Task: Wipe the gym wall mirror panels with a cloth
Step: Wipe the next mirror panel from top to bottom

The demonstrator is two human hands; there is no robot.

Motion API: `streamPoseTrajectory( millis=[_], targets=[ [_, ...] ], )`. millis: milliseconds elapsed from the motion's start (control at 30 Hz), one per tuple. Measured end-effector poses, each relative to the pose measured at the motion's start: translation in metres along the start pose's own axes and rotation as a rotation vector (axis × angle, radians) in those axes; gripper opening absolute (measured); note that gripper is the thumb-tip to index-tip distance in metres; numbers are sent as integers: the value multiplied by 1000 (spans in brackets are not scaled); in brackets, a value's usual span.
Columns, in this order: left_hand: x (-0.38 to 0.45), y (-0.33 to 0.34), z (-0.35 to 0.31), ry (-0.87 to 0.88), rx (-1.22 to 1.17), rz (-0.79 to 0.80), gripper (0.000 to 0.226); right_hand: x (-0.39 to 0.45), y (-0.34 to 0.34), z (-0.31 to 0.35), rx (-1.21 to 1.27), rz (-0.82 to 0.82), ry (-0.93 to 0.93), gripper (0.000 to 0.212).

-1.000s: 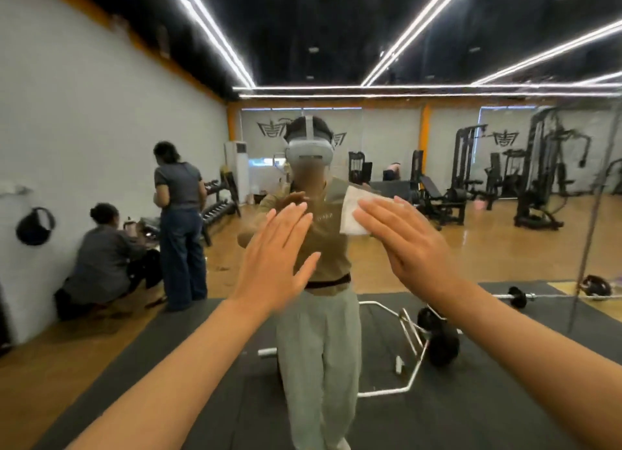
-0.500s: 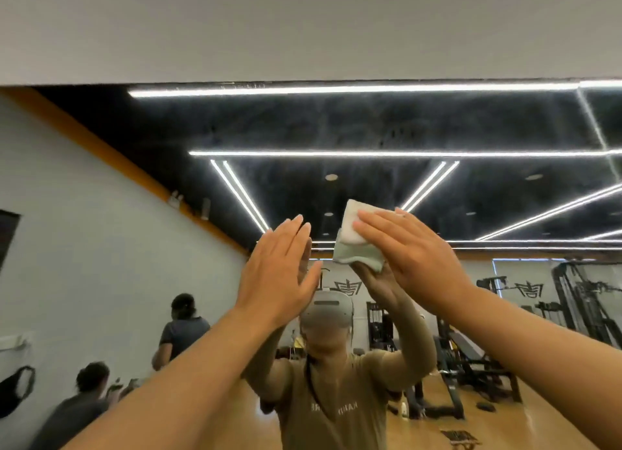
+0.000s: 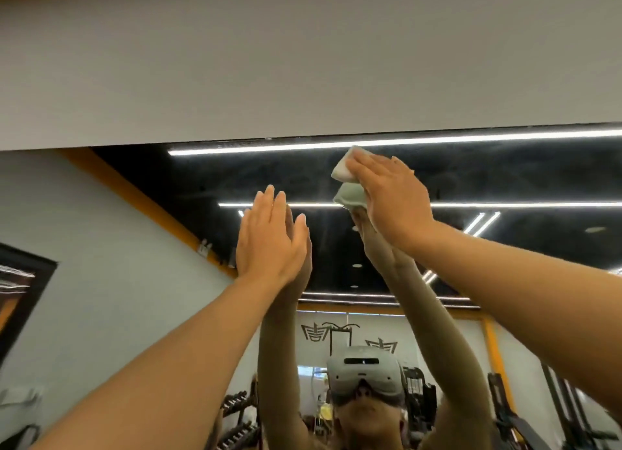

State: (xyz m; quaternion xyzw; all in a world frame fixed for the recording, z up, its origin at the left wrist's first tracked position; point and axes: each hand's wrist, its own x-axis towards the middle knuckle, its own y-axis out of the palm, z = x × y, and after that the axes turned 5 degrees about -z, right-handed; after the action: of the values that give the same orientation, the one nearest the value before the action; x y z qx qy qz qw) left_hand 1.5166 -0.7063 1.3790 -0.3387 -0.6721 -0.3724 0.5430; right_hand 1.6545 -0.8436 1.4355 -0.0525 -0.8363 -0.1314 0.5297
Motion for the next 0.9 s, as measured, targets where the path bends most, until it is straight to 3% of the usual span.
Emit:
streamPoseTrajectory(
  millis=[367, 533, 667, 900],
  targets=[
    [14, 19, 18, 55, 15, -77, 73, 97, 74, 19, 0, 212, 54, 54],
    [16, 22, 22, 80, 16, -99, 72, 108, 71, 14, -30, 360, -110, 54],
    [13, 21, 24, 85, 15, -98, 73, 91, 50, -27, 1, 382, -100, 52],
    [14, 21, 30, 120, 7, -116, 73, 46, -6, -137, -68, 321, 189, 53]
  ],
)
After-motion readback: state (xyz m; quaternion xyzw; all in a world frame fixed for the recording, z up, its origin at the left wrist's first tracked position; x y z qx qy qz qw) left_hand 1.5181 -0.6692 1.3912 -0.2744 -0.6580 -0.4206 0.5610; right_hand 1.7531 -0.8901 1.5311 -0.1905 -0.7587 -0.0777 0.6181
